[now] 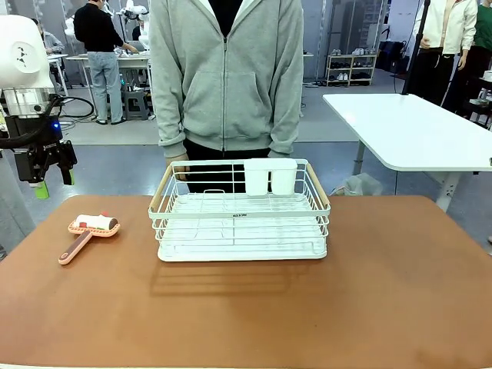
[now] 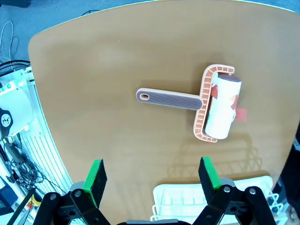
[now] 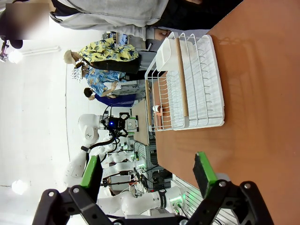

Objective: Clean the table.
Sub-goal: Place the Lint Roller down when the Dish drying rack is positioned in the middle of the table.

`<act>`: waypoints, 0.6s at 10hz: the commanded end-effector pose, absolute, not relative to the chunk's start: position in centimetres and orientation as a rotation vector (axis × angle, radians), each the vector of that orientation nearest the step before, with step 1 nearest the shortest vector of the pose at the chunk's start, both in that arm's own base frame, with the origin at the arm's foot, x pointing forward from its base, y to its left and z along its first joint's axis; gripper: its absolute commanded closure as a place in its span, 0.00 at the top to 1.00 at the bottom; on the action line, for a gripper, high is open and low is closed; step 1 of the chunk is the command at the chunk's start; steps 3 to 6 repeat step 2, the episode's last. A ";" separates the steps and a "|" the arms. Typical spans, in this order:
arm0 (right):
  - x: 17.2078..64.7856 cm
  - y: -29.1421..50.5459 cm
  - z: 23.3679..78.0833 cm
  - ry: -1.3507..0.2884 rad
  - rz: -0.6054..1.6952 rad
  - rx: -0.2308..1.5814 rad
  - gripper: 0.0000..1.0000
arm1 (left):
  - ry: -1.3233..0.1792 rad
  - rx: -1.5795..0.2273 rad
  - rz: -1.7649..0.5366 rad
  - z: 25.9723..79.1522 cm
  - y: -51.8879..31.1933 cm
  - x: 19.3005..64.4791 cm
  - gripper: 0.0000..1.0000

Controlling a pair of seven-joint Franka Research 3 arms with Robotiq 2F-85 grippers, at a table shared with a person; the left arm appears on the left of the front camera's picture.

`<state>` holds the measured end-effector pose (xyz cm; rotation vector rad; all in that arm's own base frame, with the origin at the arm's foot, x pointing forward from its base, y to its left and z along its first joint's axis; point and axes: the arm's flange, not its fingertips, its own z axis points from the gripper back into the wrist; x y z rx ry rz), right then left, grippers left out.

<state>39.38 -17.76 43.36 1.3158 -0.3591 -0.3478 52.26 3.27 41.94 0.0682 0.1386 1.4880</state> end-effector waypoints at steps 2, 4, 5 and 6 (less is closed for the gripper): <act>39.1 -17.5 43.6 -0.366 -0.349 1.325 1.00 | 0.136 0.066 1.491 41.7 3.4 52.1 1.00; 39.1 -17.5 43.6 -0.366 -0.349 1.325 1.00 | 0.136 0.066 1.491 41.7 3.4 52.1 1.00; 39.1 -17.5 43.6 -0.366 -0.349 1.325 1.00 | 0.136 0.066 1.491 41.7 3.4 52.1 1.00; 39.1 -17.5 43.6 -0.366 -0.349 1.325 1.00 | 0.136 0.066 1.491 41.7 3.4 52.1 1.00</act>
